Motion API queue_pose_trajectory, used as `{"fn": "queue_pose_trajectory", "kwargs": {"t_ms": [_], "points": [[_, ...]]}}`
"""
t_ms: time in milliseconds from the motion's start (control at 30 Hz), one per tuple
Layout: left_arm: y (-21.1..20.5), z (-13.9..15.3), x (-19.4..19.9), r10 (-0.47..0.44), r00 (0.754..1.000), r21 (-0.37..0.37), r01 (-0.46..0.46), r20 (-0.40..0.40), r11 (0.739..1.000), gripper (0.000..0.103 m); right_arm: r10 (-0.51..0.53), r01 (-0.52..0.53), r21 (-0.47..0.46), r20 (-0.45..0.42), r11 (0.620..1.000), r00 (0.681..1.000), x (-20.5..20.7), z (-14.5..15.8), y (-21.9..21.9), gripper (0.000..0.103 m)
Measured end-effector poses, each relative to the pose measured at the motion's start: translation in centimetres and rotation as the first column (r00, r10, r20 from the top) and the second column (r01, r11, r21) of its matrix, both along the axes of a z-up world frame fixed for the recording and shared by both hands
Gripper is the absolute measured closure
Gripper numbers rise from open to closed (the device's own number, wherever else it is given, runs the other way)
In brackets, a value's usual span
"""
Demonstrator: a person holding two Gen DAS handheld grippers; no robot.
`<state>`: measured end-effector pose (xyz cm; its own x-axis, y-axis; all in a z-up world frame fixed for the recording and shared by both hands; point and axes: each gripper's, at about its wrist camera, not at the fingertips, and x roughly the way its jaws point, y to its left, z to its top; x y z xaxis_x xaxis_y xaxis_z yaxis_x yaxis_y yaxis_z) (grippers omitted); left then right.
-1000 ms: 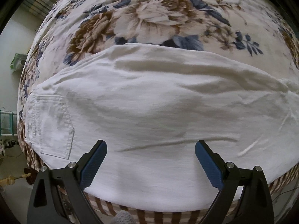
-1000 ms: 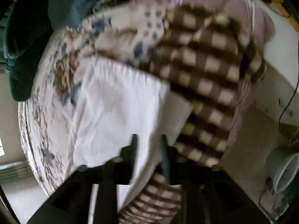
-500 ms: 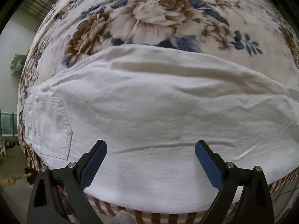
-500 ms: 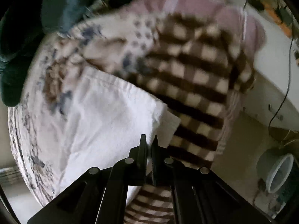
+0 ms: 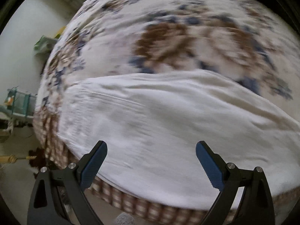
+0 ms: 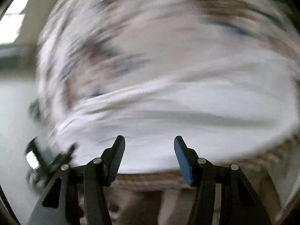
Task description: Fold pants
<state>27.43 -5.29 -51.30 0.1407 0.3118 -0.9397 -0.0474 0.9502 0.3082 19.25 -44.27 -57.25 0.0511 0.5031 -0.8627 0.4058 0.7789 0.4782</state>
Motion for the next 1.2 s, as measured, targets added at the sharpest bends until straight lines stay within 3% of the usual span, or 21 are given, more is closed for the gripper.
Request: {"fn": "queue_pose_trajectory", "kwargs": {"t_ms": [67,133,267,333,433,567,600,667,733,800,833,867,900,1033,1133,1200], "points": [[2.7,-1.4,2.0,0.047,0.999,0.017,-0.046,-0.022,0.999,0.006,0.113,-0.114,0.094,0.016,0.989,0.993,4.9,-1.0,5.5,0.046],[5.0,-3.0,4.0,0.084,0.996,0.025,-0.083,-0.038,0.996,0.006,0.217,-0.217,0.118,0.015,0.969,0.976,9.8,-2.6,10.9,0.046],[8.3,-5.9,6.4,0.127,0.989,-0.022,-0.129,-0.078,0.991,0.006,0.41,-0.394,0.167,-0.079,0.904,0.909,17.5,-8.3,19.5,0.046],[9.6,-7.3,6.7,0.144,0.982,-0.078,-0.154,-0.124,0.985,0.002,0.483,-0.452,0.201,-0.149,0.869,0.863,18.8,-11.1,21.8,0.046],[10.5,-7.8,6.6,0.14,0.98,-0.128,-0.159,-0.143,0.979,0.0,0.557,-0.514,0.222,-0.232,0.829,0.798,18.7,-13.4,23.3,0.062],[11.1,-7.8,6.5,0.135,0.978,-0.141,-0.158,-0.158,0.977,0.0,0.63,-0.533,0.376,-0.209,0.758,0.748,17.1,-13.3,23.7,0.065],[11.0,-7.8,6.4,0.137,0.978,-0.143,-0.16,-0.16,0.977,0.0,0.623,-0.525,0.379,-0.207,0.762,0.754,17.1,-13.7,23.5,0.065],[11.2,-7.7,6.4,0.138,0.976,-0.149,-0.163,-0.167,0.975,0.0,0.559,-0.457,0.376,-0.23,0.806,0.797,17.7,-15.2,23.2,0.065],[11.5,-7.7,6.4,0.136,0.976,-0.154,-0.163,-0.171,0.974,0.0,0.499,-0.367,0.434,-0.241,0.823,0.833,18.5,-17.0,23.6,0.063],[11.8,-7.8,6.4,0.127,0.976,-0.16,-0.156,-0.177,0.975,0.0,0.505,-0.367,0.445,-0.244,0.817,0.828,18.4,-17.9,24.9,0.063],[12.0,-7.8,6.4,0.123,0.976,-0.164,-0.153,-0.179,0.974,0.0,0.521,-0.39,0.442,-0.228,0.808,0.822,18.3,-17.6,25.4,0.067],[12.1,-7.8,6.4,0.119,0.977,-0.17,-0.15,-0.179,0.974,0.0,0.545,-0.423,0.435,-0.206,0.795,0.813,18.2,-17.0,25.8,0.082],[12.2,-7.7,6.4,0.111,0.978,-0.176,-0.142,-0.178,0.974,0.0,0.552,-0.443,0.407,-0.201,0.799,0.809,18.4,-16.3,25.4,0.091],[13.9,-7.5,6.2,0.087,0.981,-0.182,-0.119,-0.174,0.976,0.0,0.417,-0.326,0.377,-0.191,0.867,0.889,19.5,-14.8,21.7,0.095],[14.2,-6.8,5.9,0.072,0.981,-0.164,-0.102,-0.179,0.981,0.0,0.384,-0.309,0.333,-0.188,0.891,0.904,19.7,-14.1,20.1,0.095],[14.4,-5.8,5.9,0.061,0.984,-0.143,-0.086,-0.165,0.986,0.0,0.382,-0.337,0.25,-0.161,0.908,0.91,19.7,-12.3,19.6,0.094]]}}
